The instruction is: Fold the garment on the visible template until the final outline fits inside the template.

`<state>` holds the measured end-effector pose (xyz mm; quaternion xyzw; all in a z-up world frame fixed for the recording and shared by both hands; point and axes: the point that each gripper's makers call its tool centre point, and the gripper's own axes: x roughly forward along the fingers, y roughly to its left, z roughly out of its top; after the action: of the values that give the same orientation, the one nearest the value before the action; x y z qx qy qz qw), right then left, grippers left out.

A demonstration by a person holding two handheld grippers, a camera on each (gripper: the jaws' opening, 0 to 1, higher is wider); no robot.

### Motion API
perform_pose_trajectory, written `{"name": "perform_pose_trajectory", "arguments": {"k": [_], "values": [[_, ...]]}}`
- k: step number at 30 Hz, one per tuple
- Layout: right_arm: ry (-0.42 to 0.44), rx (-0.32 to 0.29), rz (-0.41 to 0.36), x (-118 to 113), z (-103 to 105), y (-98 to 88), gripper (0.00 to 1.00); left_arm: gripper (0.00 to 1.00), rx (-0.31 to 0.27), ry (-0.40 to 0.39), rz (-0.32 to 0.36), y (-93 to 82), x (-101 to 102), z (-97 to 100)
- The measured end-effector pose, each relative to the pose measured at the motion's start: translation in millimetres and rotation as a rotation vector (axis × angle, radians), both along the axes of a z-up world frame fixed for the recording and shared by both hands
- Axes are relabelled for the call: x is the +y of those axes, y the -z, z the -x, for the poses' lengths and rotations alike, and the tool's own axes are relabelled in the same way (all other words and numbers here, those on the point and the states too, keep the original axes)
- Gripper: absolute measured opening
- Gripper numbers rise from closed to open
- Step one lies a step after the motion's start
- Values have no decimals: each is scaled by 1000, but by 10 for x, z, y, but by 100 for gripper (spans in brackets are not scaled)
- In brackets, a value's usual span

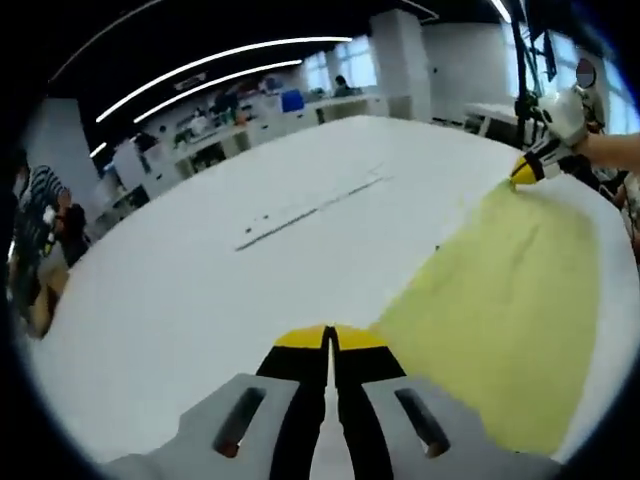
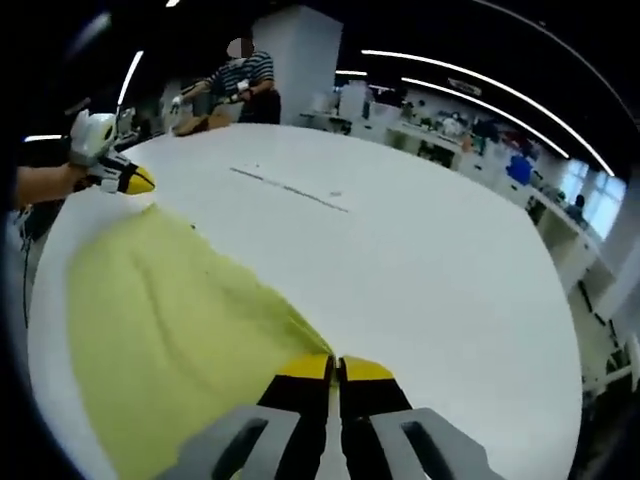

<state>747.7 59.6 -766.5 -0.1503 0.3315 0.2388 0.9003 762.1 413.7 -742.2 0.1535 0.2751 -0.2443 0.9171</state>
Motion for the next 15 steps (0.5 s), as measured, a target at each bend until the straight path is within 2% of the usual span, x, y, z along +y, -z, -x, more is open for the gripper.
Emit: {"name": "perform_pose_trajectory", "arguments": {"k": [5,7,10,13,15], "values": [[14,18,-3,-39,-1,-19,11,3,24,-16,0,43,76,57],[27,39,-35,-39,35,-18,19,7,49,-21,13,76,88,105],[29,64,-77,1,96,-32,30,14,55,-9,22,78,85,171],[16,80,-97,41,169,-65,39,22,64,-3,75,29,53,246],[3,90,-112,75,218,-82,41,27,65,-5,98,-7,49,284]]}}
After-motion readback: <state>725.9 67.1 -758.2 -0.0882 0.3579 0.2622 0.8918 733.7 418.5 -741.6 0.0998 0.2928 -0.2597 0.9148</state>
